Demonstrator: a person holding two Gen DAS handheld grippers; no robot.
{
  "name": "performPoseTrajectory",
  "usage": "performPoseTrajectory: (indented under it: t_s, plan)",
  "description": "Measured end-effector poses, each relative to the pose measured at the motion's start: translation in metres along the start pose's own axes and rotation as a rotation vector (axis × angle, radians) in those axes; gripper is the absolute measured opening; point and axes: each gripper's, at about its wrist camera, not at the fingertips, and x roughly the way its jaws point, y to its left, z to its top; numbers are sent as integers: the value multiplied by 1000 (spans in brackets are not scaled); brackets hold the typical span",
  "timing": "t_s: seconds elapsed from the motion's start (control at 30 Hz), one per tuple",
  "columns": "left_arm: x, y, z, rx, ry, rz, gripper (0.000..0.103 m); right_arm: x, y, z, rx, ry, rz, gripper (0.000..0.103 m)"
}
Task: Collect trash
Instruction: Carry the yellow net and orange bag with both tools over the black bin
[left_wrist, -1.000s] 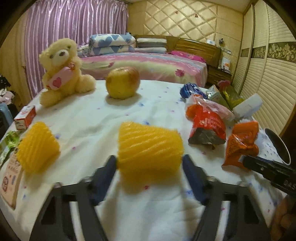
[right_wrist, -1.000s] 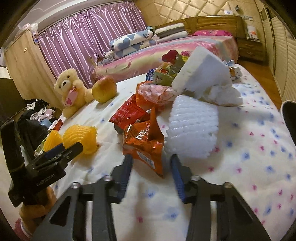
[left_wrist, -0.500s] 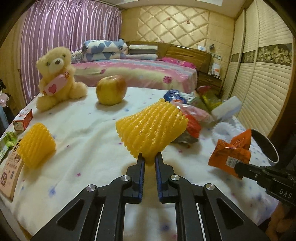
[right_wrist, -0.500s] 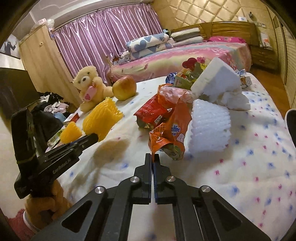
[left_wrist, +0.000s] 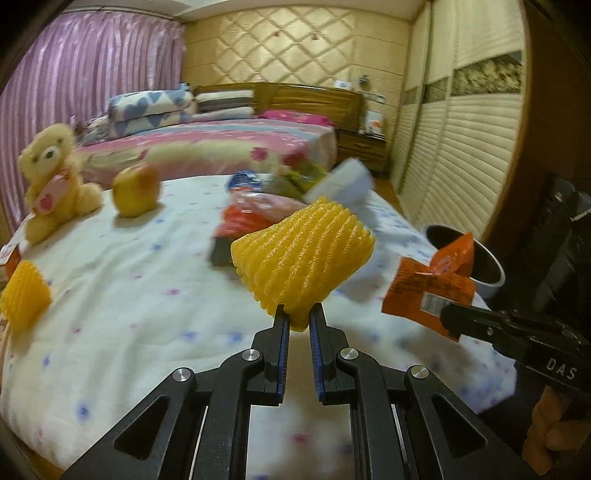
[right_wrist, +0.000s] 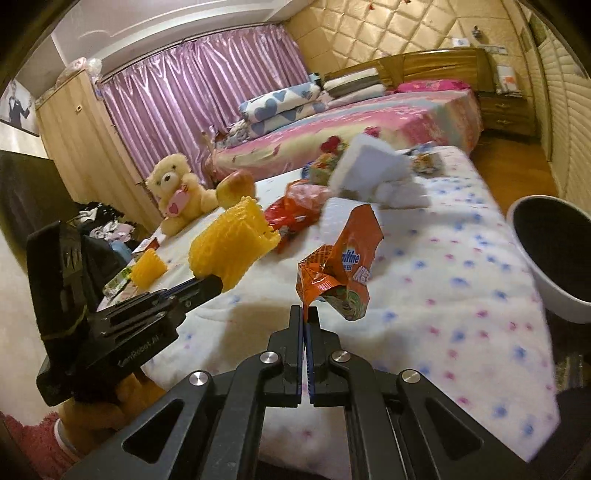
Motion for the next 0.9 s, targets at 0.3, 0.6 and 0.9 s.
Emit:
performPoseTrajectory:
  t_s: [0.3, 0.6, 0.9]
  plan:
    - [12, -37, 12, 99, 26, -89, 10, -34, -45, -6, 78, -49, -96, 1]
    - [39, -51, 28, 163, 84, -153, 10, -59, -91, -4, 148, -90, -189, 1]
    - [70, -66, 43, 222, 125, -184, 10, -68, -132, 0, 217, -99, -252, 1]
